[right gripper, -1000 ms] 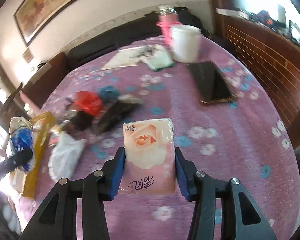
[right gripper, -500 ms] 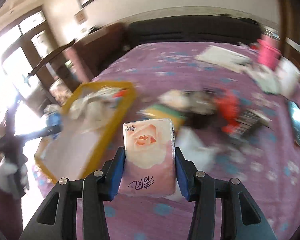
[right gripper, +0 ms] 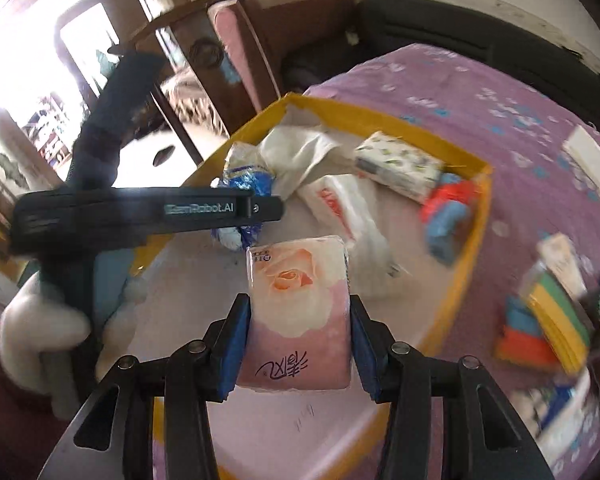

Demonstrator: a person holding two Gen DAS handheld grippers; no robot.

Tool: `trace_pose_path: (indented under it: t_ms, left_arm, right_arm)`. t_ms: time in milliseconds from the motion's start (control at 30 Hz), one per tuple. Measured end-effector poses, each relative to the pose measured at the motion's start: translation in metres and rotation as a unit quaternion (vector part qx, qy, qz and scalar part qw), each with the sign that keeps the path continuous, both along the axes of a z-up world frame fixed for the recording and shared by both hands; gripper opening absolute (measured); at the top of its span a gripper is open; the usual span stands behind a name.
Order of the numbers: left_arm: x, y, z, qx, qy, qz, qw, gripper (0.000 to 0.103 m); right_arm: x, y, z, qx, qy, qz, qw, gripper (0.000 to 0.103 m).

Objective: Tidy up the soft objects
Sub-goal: 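Carry both held packs into the yellow tray and open both tools, then move both open tools back over the remaining table items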

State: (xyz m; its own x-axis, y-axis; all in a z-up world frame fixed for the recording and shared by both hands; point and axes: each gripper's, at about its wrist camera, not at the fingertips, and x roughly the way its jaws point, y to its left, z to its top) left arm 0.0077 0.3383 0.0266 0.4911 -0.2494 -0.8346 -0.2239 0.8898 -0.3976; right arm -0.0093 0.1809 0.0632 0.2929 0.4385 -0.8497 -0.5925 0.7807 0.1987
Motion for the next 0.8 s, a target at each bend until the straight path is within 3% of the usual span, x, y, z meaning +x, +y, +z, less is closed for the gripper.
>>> trace_pose_path:
  t_ms: [100, 267, 367, 433, 500, 667, 800]
  left_arm:
    - [-0.008, 0.003, 0.007, -0.007, -0.011, -0.005, 0.9999, 0.051]
    - [-0.035, 0.009, 0.036, 0.0, -0.055, 0.002, 0.9985, 0.073]
    - [-0.048, 0.017, 0.049, 0.007, -0.078, 0.017, 0.9968, 0.074]
    - [-0.057, 0.022, 0.055, 0.006, -0.09, 0.028, 0.9956, 0.074]
    - [-0.068, 0.024, 0.06, 0.005, -0.1, 0.04, 0.9942, 0.075]
    - [-0.087, 0.02, 0.069, 0.004, -0.118, 0.049, 0.9918, 0.075]
    - [-0.1, -0.003, 0.078, -0.002, -0.132, 0.028, 0.9908, 0.077]
  right_arm:
    - [0.011, 0.014, -0.01, -0.013, 0.0, 0.001, 1.0, 0.052]
    - [0.027, 0.025, -0.016, -0.023, -0.008, -0.008, 1.0, 0.052]
    - [0.032, 0.027, -0.017, -0.008, -0.009, -0.012, 1.0, 0.055]
    - [0.033, 0.021, -0.014, 0.009, -0.002, -0.019, 1.0, 0.064]
    - [0.031, 0.011, -0.004, 0.031, -0.005, -0.025, 0.999, 0.07]
    - [0.01, -0.029, 0.03, 0.055, -0.047, -0.038, 0.997, 0.073]
    - [-0.015, -0.103, 0.051, 0.078, -0.077, -0.088, 0.99, 0.08]
